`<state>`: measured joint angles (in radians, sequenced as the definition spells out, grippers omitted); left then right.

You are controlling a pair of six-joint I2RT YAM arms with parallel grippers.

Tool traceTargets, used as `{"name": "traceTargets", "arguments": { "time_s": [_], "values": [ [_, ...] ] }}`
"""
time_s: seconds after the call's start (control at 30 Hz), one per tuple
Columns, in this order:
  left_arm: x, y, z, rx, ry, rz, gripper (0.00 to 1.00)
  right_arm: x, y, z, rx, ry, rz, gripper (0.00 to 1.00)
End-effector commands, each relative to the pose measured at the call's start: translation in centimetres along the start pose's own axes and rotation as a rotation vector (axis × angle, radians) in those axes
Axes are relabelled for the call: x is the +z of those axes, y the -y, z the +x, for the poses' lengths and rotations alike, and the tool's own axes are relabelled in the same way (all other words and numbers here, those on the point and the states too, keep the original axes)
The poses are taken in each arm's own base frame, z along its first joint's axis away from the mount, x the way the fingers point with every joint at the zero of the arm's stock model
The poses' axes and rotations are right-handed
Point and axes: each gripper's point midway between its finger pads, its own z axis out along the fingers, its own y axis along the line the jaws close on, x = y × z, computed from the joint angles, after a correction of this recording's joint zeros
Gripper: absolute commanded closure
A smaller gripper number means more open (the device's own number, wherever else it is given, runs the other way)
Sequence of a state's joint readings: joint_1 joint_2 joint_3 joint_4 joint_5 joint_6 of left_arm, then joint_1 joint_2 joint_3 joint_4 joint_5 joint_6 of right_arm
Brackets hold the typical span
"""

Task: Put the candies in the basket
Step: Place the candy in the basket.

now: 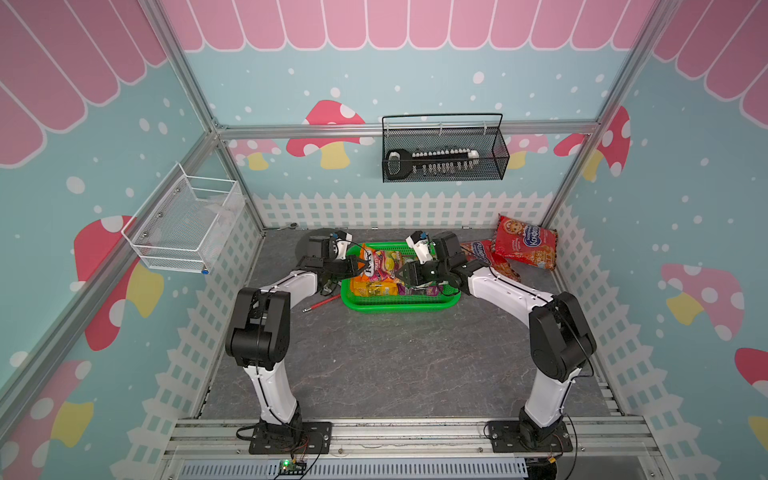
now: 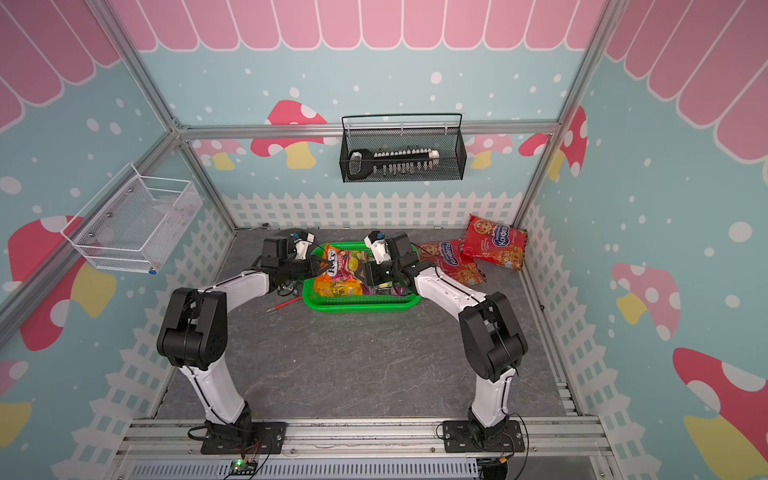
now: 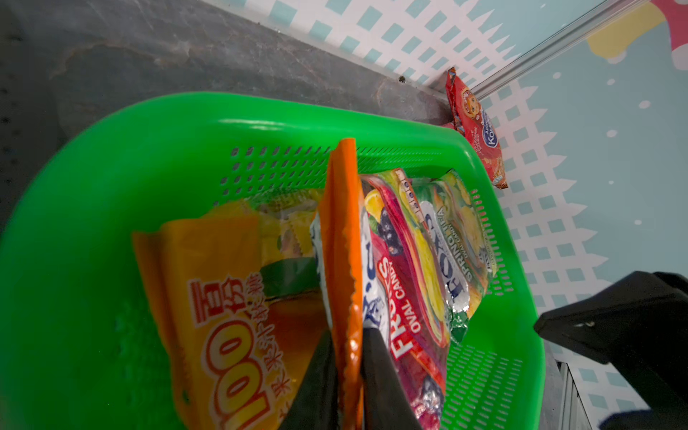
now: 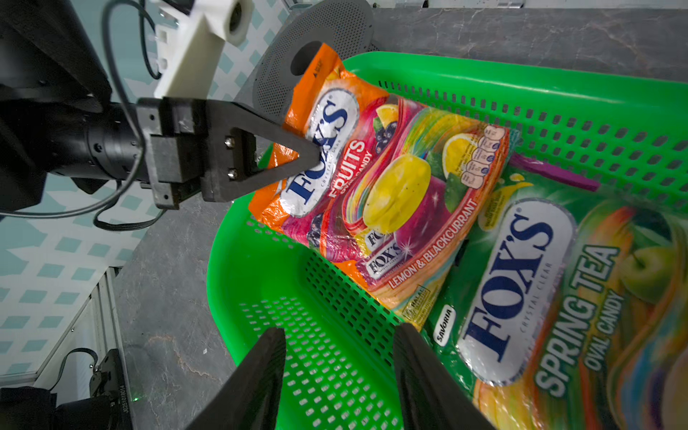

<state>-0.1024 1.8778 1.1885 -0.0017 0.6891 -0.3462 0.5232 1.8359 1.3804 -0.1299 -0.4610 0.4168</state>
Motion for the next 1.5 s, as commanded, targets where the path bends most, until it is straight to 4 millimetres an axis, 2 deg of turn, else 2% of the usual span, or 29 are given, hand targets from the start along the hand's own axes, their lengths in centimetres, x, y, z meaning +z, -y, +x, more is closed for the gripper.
{"name": "traceTargets", "arguments": {
  "time_s": [0.0,0.1,0.17,0.2,0.27,0.37,0.57,0.67,0.77,0.83,0.9,0.97,1.03,1.13,1.23,1.33,1.47],
  "values": [
    [-1.2,-0.2,-0.8,0.015,0.000,-0.033,0.76,0.6,-0.5,-0.5,-0.003,-0.013,-0.002,0.48],
    [-2.0,-1.4,-1.7,0.000,0.035,-0.096,0.56,1.1,0.3,-0.4,-0.011,-0.014,0.043,0.48],
    [-2.2,-1.5,-2.0,0.000,0.032,-0.090,0.56,1.2,0.4,-0.9,-0.014,-0.007,0.054,0.49],
    [-2.3,-1.3,-2.1,0.014,0.031,-0.084,0.56,2.2,1.1,-0.2,-0.003,-0.029,0.068,0.50],
    [-2.7,-1.2,-2.5,0.032,0.046,-0.102,0.56,2.7,1.6,-0.2,0.000,-0.035,0.103,0.51],
    [-3.9,-1.4,-3.7,0.072,0.095,-0.174,0.56,3.7,3.0,0.1,0.033,-0.050,0.175,0.50],
    [-6.5,-1.3,-5.1,0.130,0.195,-0.349,0.57,5.6,4.9,0.6,0.139,-0.055,0.242,0.57],
    [-5.5,0.3,-4.1,0.199,0.197,-0.410,0.57,7.0,4.9,1.0,0.168,-0.066,0.200,0.59],
    [-3.9,2.2,-2.8,0.267,0.169,-0.416,0.57,8.4,3.8,0.8,0.204,-0.087,0.125,0.76],
    [-3.4,3.0,-2.3,0.295,0.161,-0.419,0.57,8.3,3.0,0.3,0.216,-0.068,0.113,0.77],
    [-3.2,3.7,-1.8,0.324,0.160,-0.437,0.57,7.3,2.8,-0.3,0.229,-0.041,0.130,0.74],
    [-3.2,4.5,-1.4,0.338,0.159,-0.431,0.57,6.2,3.1,-0.4,0.228,-0.021,0.172,0.65],
    [-3.5,5.3,-1.2,0.336,0.166,-0.418,0.57,4.4,3.3,-0.8,0.213,0.011,0.217,0.59],
    [-4.3,6.4,-1.2,0.332,0.180,-0.389,0.57,1.4,3.6,-1.0,0.197,0.048,0.265,0.55],
    [-5.3,7.7,-1.5,0.343,0.199,-0.359,0.56,-2.6,3.9,-2.1,0.166,0.110,0.309,0.50],
    [-6.1,9.2,-1.6,0.370,0.211,-0.316,0.56,-6.4,6.2,-2.3,0.167,0.157,0.377,0.47],
    [-6.9,11.6,-1.5,0.464,0.229,-0.269,0.55,-11.7,11.5,-2.0,0.143,0.202,0.527,0.45]
  ]
}}
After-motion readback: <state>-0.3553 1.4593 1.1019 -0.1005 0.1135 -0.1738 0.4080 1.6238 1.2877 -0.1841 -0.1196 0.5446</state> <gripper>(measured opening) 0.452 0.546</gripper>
